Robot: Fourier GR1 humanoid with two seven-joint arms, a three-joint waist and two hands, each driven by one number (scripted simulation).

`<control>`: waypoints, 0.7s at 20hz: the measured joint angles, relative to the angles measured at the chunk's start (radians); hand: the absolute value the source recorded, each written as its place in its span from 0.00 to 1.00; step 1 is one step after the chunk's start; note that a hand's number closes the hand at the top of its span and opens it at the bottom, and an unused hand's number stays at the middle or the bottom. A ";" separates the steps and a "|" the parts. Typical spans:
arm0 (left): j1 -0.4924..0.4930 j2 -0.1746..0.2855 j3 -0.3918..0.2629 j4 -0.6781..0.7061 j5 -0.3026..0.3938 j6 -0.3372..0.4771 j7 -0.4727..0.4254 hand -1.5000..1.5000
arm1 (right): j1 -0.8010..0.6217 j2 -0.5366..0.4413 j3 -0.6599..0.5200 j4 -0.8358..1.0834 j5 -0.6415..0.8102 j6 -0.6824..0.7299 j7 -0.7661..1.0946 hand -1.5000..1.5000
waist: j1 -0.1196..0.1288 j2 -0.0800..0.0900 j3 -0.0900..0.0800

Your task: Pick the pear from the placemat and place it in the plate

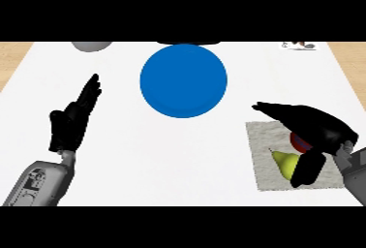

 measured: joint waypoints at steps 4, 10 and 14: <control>-0.005 -0.012 0.003 0.000 -0.013 0.001 0.003 0.50 | -0.077 0.013 -0.002 0.016 -0.046 0.148 0.127 0.00 | 0.000 0.001 0.001; 0.004 -0.012 0.034 0.012 -0.023 -0.026 -0.014 0.50 | -0.094 0.068 -0.022 0.090 -0.028 0.269 0.187 0.00 | -0.002 0.001 0.002; -0.011 -0.037 0.046 0.034 -0.041 -0.031 -0.019 0.50 | -0.084 0.142 -0.019 0.153 0.053 0.291 0.168 0.00 | -0.004 0.002 0.002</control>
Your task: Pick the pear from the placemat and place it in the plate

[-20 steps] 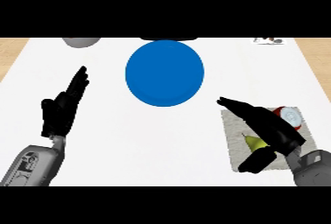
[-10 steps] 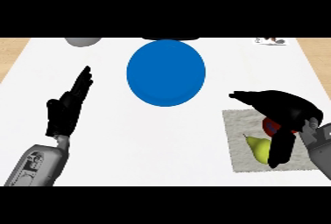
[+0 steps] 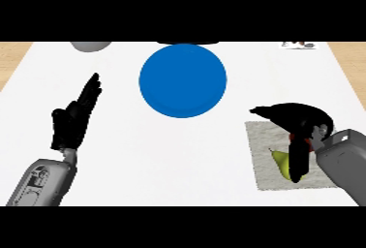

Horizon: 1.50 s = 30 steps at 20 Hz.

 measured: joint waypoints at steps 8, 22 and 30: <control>-0.010 -0.001 0.033 -0.019 -0.012 -0.031 0.035 0.50 | 0.042 0.048 0.028 0.092 0.148 0.047 -0.060 0.00 | 0.000 0.000 0.000; -0.010 -0.069 0.059 -0.015 -0.082 -0.044 0.036 0.50 | 0.107 0.107 -0.010 0.284 0.436 0.042 -0.290 0.00 | -0.001 0.000 0.000; 0.028 -0.081 0.082 -0.056 -0.094 -0.076 0.040 0.50 | 0.137 0.121 -0.050 0.303 0.568 -0.044 -0.431 1.00 | 0.001 -0.007 -0.004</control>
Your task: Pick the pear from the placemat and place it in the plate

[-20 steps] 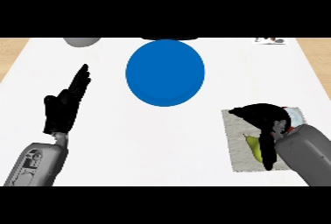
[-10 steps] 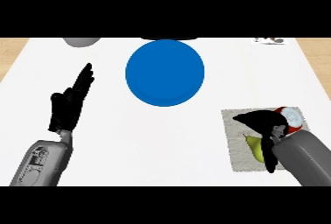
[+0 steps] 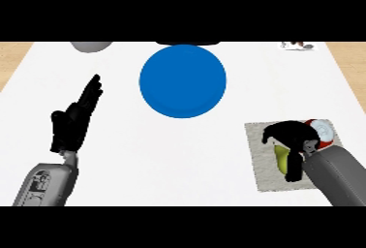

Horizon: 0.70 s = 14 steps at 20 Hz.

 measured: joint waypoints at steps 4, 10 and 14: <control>-0.008 0.000 0.019 -0.010 -0.008 -0.011 0.014 0.50 | 0.011 0.017 -0.016 0.011 0.064 -0.030 -0.044 1.00 | -0.002 -0.003 -0.003; -0.014 0.001 0.036 -0.004 -0.016 -0.032 0.017 0.50 | -0.005 0.033 -0.072 0.042 0.113 -0.091 -0.119 1.00 | -0.002 0.001 0.001; -0.009 -0.005 0.036 -0.013 -0.018 -0.030 0.018 0.50 | -0.024 0.048 -0.171 0.072 0.112 -0.237 -0.117 1.00 | -0.001 0.006 0.004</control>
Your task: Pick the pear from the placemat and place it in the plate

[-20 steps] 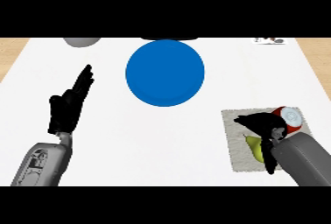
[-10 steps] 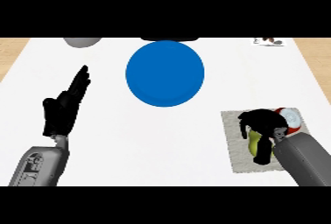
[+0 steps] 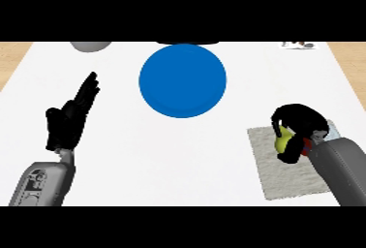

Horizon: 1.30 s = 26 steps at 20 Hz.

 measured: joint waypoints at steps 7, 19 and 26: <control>-0.001 -0.002 0.002 0.007 0.003 -0.007 -0.013 0.50 | -0.092 0.020 -0.212 0.052 -0.033 -0.342 -0.042 1.00 | 0.008 0.006 0.003; -0.007 -0.012 0.006 0.008 -0.009 -0.007 -0.002 0.50 | -0.272 0.099 -0.311 0.049 -0.155 -0.482 -0.266 1.00 | 0.006 0.001 0.001; -0.029 -0.016 0.012 0.040 -0.018 -0.015 -0.016 0.50 | -0.442 0.238 -0.297 0.218 -0.162 -0.473 -0.220 1.00 | 0.014 0.004 0.000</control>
